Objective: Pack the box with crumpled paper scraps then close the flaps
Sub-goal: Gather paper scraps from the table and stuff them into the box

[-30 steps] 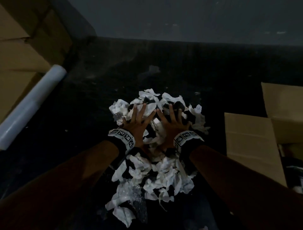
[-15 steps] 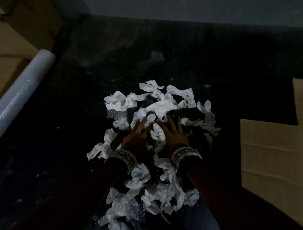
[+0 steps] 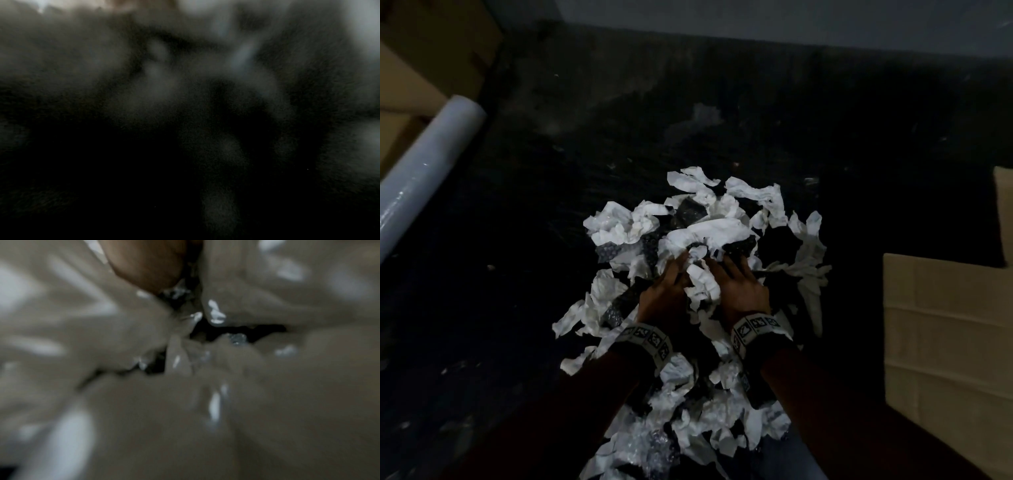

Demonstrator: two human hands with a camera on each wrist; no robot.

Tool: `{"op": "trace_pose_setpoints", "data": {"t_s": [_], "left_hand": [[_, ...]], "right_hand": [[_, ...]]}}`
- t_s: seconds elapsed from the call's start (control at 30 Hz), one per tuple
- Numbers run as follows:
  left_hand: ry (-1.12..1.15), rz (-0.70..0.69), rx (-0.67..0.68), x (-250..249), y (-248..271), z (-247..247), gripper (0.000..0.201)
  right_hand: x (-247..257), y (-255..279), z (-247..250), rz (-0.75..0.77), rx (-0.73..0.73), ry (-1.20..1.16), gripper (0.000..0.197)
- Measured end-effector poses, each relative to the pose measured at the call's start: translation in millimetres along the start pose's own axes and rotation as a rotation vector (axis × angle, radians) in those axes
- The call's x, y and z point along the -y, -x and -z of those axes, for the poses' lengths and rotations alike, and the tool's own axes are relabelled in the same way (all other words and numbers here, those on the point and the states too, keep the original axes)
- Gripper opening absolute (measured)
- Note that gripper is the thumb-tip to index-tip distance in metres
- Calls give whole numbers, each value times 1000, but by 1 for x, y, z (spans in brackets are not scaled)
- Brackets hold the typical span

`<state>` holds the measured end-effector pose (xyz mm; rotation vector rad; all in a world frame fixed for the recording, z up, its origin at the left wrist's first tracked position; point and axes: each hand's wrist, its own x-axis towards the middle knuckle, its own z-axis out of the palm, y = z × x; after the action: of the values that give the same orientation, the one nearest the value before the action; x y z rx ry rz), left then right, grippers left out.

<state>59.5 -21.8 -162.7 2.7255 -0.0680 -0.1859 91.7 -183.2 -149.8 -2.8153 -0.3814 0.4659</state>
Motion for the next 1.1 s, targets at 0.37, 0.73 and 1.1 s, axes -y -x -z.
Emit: {"op": "trace_pose_setpoints", "data": {"t_s": [0.37, 0.73, 1.1], "left_hand": [[30, -94, -166, -15, 25, 50, 74], [-21, -171, -378, -44, 55, 163, 95], [-71, -343, -535, -166, 78, 251, 74]], "right_hand": [[20, 27, 37, 59, -179, -12, 72], [70, 66, 138, 202, -519, 37, 69], [41, 158, 259, 191, -746, -35, 62]]}}
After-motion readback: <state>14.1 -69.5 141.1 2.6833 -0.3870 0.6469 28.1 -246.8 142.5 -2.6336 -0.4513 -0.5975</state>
